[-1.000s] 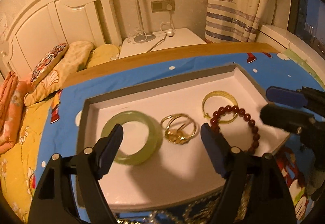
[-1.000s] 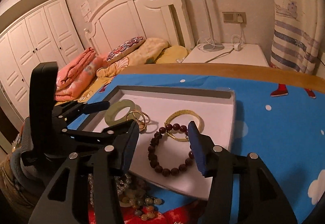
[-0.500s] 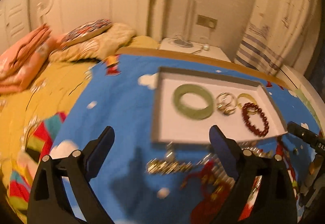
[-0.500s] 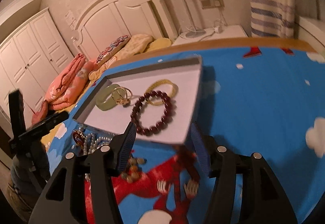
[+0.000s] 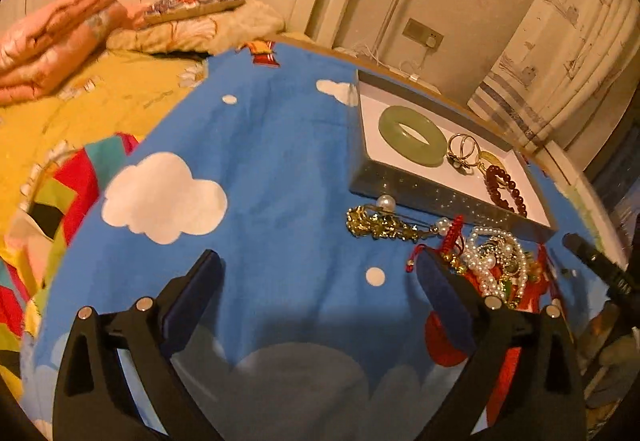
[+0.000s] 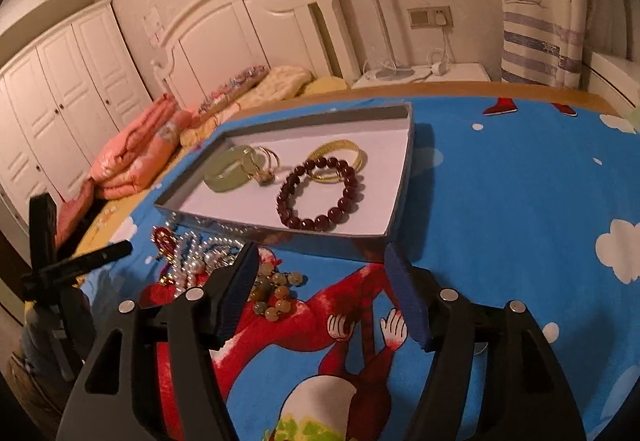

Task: Organize jewelry
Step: 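Move both open tools back from the box to the jewelry pile, then grasp the red string strand with the left tool while the right tool grasps the pale jade bead bracelet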

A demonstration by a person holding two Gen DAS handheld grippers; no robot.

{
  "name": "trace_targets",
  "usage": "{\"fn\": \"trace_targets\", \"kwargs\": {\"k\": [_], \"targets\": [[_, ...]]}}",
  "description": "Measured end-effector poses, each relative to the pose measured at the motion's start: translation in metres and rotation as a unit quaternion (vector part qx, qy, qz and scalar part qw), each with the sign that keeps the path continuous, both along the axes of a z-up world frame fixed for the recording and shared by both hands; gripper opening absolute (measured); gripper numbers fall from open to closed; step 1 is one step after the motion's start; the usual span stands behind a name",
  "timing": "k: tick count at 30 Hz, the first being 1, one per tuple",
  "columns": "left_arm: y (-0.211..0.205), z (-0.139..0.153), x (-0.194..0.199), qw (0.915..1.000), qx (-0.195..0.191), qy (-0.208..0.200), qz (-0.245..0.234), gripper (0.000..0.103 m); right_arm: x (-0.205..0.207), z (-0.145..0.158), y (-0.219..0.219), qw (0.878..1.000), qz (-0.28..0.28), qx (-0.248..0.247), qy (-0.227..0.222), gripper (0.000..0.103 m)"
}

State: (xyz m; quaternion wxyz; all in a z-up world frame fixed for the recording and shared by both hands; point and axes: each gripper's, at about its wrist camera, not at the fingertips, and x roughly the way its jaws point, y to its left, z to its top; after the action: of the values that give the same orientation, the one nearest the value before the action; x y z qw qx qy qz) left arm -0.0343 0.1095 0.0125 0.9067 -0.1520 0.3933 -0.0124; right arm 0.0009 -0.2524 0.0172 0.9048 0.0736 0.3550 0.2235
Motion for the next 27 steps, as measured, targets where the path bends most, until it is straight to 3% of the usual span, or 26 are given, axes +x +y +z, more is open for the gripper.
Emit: {"fn": "trace_targets", "kwargs": {"k": [4, 9, 16, 21, 24, 26, 27], "targets": [[-0.002, 0.003, -0.005, 0.9999, 0.0, -0.012, -0.005, 0.098, 0.003, -0.001, -0.007, 1.0, -0.009, 0.017, 0.003, 0.064], [-0.025, 0.016, -0.011, 0.9973, 0.045, -0.044, -0.039, 0.096, 0.005, -0.002, -0.012, 0.999, -0.015, 0.032, 0.007, 0.064], [-0.066, 0.03, 0.003, 0.9901, 0.047, -0.068, -0.113, 0.079, 0.008, -0.003, -0.014, 0.999, -0.015, 0.041, 0.014, 0.064], [-0.085, 0.028, 0.032, 0.9862, 0.058, -0.058, -0.144, 0.071, 0.008, -0.003, -0.015, 0.999, -0.014, 0.045, 0.013, 0.065], [-0.095, 0.018, 0.044, 0.9835, 0.049, -0.039, -0.17, 0.05, 0.008, -0.003, -0.015, 0.999, -0.012, 0.048, 0.013, 0.065], [-0.1, 0.011, 0.047, 0.9816, 0.055, -0.021, -0.182, 0.022, 0.008, -0.003, -0.016, 0.999, -0.012, 0.05, 0.012, 0.065], [-0.101, 0.011, 0.044, 0.9813, 0.06, -0.023, -0.181, 0.018, 0.007, -0.003, -0.016, 0.999, -0.011, 0.05, 0.011, 0.065]]}}
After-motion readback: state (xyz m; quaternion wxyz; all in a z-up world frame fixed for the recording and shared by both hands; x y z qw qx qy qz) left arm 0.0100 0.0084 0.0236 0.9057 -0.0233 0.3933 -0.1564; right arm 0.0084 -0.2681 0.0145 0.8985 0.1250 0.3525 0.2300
